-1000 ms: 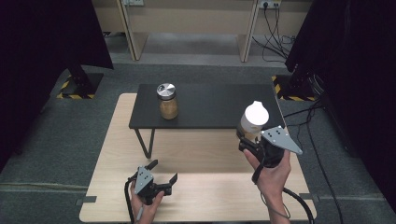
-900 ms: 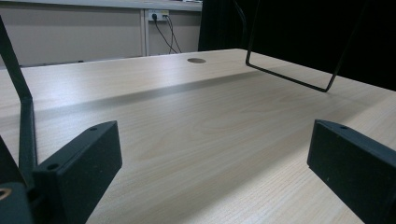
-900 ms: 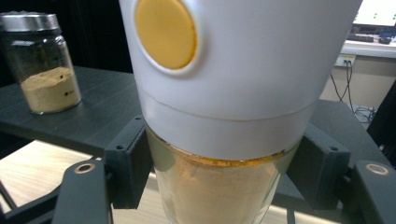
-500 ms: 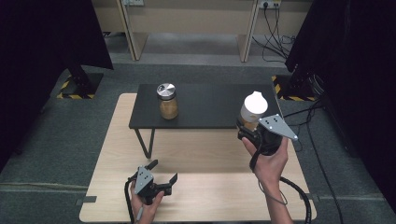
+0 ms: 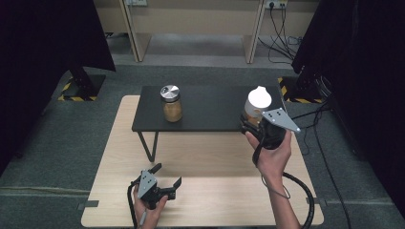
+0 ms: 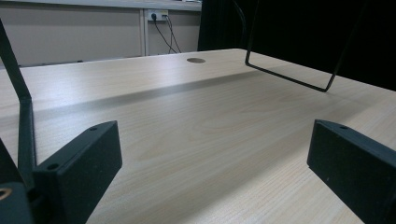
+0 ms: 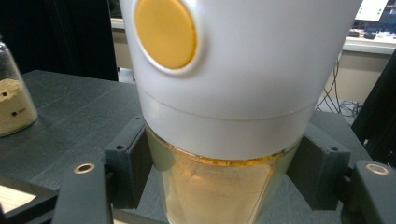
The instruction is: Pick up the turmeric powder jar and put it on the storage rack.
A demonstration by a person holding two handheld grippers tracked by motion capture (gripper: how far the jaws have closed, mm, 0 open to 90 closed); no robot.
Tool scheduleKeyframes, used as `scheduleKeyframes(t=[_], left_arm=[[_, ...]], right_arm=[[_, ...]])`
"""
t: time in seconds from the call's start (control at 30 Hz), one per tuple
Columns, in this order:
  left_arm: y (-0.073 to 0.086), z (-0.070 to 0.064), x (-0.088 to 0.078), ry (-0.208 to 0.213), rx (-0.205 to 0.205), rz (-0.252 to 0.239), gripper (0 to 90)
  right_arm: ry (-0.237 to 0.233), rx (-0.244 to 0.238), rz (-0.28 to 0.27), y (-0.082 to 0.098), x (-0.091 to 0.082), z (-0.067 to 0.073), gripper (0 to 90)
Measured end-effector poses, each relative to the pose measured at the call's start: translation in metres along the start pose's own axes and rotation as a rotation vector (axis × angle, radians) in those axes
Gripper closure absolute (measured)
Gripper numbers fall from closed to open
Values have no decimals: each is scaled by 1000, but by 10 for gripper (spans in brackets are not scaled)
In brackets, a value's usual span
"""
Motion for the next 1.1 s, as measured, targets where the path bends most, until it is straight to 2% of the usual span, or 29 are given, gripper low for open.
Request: scheduleKeyframes(t=[0.2,0.6,1.1], left_arm=[[0,0,0,0,3,2,22],[0,0,0,3,3,1,23],[0,0,0,2,1,1,23]], right_arm=[[3,-11,23,-7,11,1,307],[18,4,65,-9,33,2,307],[17,9,86,-16,47,2,307]])
Point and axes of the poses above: each handheld gripper's, and its own axes: x roughly forward along the jaws, y roughly out of its underside, z roughly to its left, the point moved 3 cm from there along x, roughly forward along the jaws, and after that the axes turned 1 degree about -z, right-handed, at the moved point
